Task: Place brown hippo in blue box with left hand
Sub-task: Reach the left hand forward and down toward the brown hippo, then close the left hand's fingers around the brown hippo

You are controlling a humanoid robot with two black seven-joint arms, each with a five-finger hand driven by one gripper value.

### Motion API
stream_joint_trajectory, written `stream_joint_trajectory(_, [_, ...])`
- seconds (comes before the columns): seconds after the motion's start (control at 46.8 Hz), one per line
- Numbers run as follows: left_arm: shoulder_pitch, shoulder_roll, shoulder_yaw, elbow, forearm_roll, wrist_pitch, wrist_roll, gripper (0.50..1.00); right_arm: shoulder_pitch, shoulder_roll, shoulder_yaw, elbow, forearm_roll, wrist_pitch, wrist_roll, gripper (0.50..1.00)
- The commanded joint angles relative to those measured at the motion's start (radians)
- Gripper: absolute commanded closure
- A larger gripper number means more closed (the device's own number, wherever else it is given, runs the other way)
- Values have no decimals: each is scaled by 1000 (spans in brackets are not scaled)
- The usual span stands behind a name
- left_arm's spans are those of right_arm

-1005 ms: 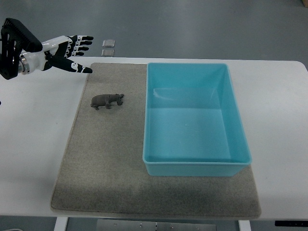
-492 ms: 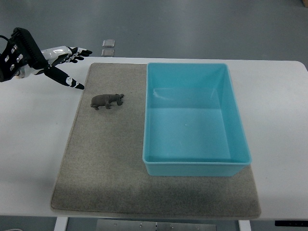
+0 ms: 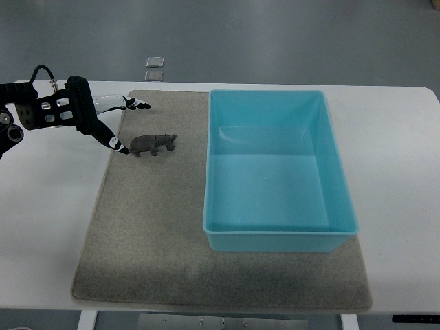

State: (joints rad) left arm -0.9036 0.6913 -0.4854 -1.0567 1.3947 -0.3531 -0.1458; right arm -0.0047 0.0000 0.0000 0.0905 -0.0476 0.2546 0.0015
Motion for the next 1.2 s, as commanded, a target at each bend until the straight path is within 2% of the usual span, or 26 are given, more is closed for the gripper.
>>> stream_joint_trajectory(0.0, [-3, -9, 10, 0, 1, 0, 2, 504, 0, 0, 0, 0, 0, 0, 0, 564])
stream_joint_trajectory(0.599, [-14, -65, 21, 38, 3, 2, 12, 521, 0, 0, 0, 0, 0, 0, 0, 564])
stream_joint_trajectory(0.663, [-17, -65, 21, 38, 3, 2, 12, 531, 0, 0, 0, 0, 0, 0, 0, 564])
stream_joint_trajectory(0.813, [-17, -65, 30, 38, 6, 2, 12, 606, 0, 0, 0, 0, 0, 0, 0, 564])
stream_joint_trajectory(1.048, [-18, -67, 34, 37, 6, 2, 19, 609, 0, 0, 0, 0, 0, 0, 0, 564])
stream_joint_trajectory(1.176, [-18, -67, 34, 37, 7, 2, 20, 639, 0, 0, 0, 0, 0, 0, 0, 564])
